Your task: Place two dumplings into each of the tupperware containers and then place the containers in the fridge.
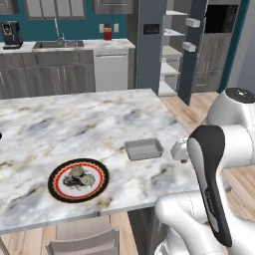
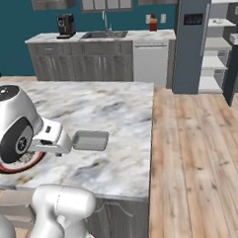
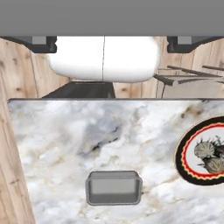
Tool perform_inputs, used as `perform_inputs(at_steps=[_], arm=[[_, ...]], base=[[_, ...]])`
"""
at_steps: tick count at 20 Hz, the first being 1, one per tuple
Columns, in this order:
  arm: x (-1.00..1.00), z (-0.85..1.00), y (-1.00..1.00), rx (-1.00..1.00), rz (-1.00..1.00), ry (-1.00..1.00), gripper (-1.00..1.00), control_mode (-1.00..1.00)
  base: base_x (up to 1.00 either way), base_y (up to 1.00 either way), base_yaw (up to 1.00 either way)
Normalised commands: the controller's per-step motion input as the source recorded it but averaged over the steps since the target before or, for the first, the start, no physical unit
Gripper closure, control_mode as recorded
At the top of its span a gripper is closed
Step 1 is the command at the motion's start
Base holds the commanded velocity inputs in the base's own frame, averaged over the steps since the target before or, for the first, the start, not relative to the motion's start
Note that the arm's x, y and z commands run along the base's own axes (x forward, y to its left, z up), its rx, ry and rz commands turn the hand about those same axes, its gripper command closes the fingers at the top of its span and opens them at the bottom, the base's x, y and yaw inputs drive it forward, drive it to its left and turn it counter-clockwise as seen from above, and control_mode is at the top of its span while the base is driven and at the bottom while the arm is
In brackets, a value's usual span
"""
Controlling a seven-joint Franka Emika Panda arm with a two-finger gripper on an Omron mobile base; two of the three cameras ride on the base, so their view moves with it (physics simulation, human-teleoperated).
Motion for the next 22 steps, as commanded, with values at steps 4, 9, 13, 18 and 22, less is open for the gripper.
perform_inputs(at_steps=[4, 9, 13, 18, 22], arm=[[0.15, -0.14, 1.0, -0.01, 0.2, 0.09, -1.0, -1.0], [0.15, -0.25, 1.0, -0.01, 0.21, 0.14, -1.0, -1.0], [0.04, -0.47, 1.0, -0.07, 0.21, 0.19, -1.0, -1.0], [0.34, -0.32, 0.88, -0.09, 0.1, 0.21, -1.0, -1.0], [0.35, -0.32, 0.37, -0.04, 0.03, 0.17, -1.0, -1.0]], base=[[0.0, 0.0, 0.0], [0.0, 0.0, 0.0], [0.0, 0.0, 0.0], [0.0, 0.0, 0.0], [0.0, 0.0, 0.0]])
